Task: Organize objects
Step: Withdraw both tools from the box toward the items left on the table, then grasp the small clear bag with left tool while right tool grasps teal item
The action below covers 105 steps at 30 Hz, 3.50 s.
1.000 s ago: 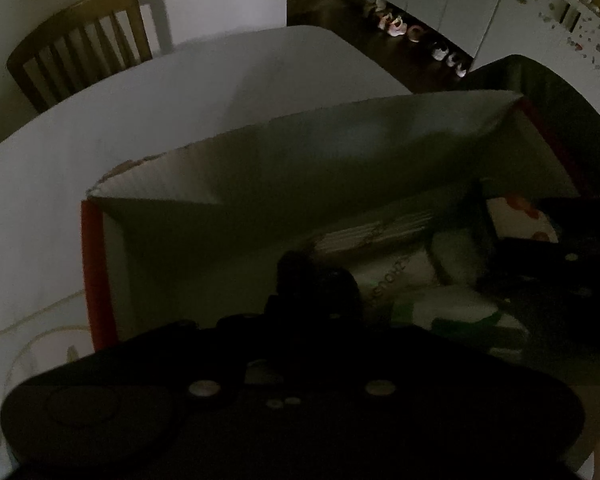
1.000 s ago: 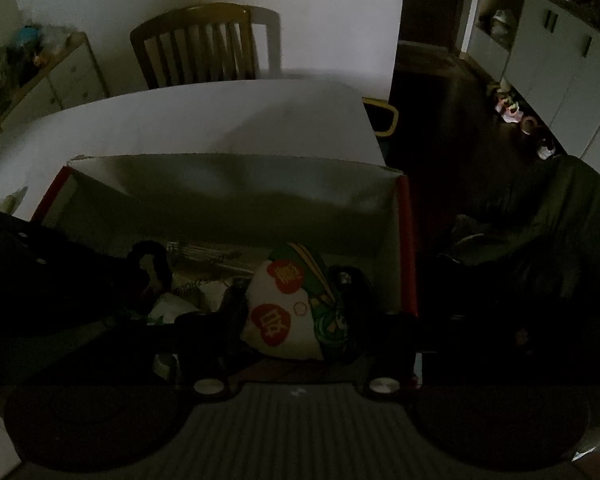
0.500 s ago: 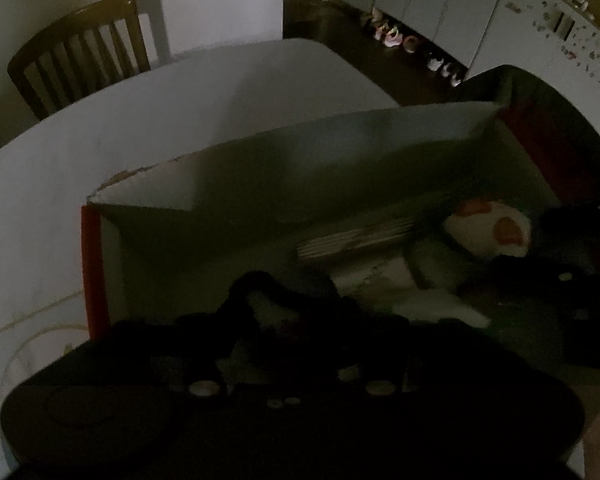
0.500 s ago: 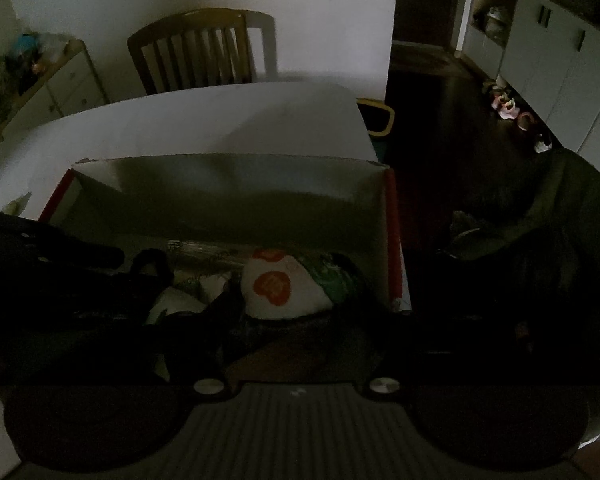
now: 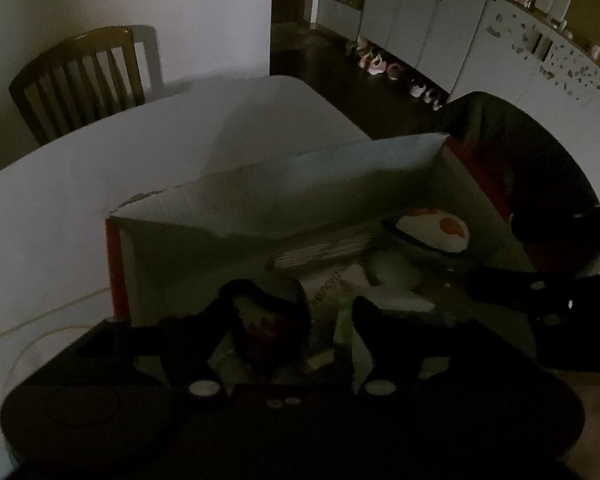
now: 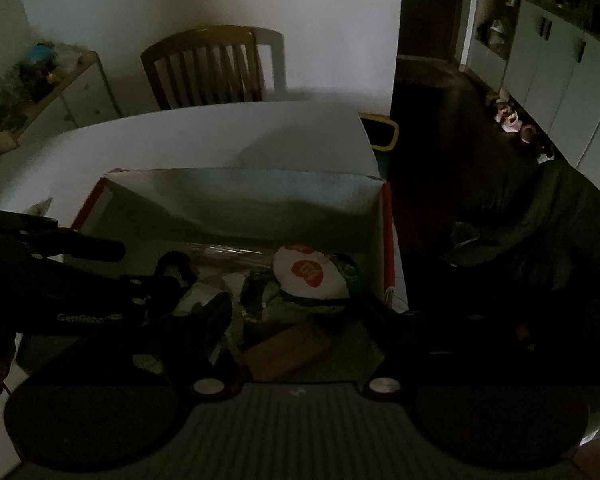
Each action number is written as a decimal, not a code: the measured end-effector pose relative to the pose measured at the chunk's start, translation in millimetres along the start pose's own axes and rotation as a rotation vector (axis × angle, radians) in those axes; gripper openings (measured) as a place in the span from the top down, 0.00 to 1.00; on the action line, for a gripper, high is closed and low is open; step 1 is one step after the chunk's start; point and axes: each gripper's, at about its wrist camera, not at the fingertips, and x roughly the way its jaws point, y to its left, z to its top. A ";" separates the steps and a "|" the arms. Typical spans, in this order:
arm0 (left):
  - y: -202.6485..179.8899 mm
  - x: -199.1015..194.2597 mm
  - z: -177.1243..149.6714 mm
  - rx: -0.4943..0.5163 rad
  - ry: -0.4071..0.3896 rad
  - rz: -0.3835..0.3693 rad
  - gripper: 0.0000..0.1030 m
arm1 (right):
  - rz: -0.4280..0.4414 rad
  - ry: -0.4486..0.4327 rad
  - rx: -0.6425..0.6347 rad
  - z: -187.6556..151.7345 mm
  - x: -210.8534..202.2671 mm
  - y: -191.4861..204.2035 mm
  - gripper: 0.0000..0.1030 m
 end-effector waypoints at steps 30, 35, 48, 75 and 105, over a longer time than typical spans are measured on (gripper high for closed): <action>31.6 -113.7 -48.2 -0.059 -0.207 -0.104 0.08 | 0.120 -0.151 0.006 -31.5 -89.6 59.3 0.21; 44.3 -134.0 -58.5 -0.061 -0.258 -0.094 0.04 | 0.120 -0.223 -0.028 -38.9 -103.6 83.0 0.21; 100.9 -166.0 -96.3 -0.070 -0.360 -0.051 0.00 | 0.170 -0.279 -0.018 -39.7 -106.4 148.3 0.11; 299.6 -164.4 -136.4 -0.262 -0.392 0.163 0.00 | 0.175 -0.314 -0.096 -17.5 -42.0 317.8 0.07; 408.0 -33.4 -114.4 -0.497 -0.100 0.175 0.04 | 0.194 0.018 -0.215 18.6 136.4 410.3 0.08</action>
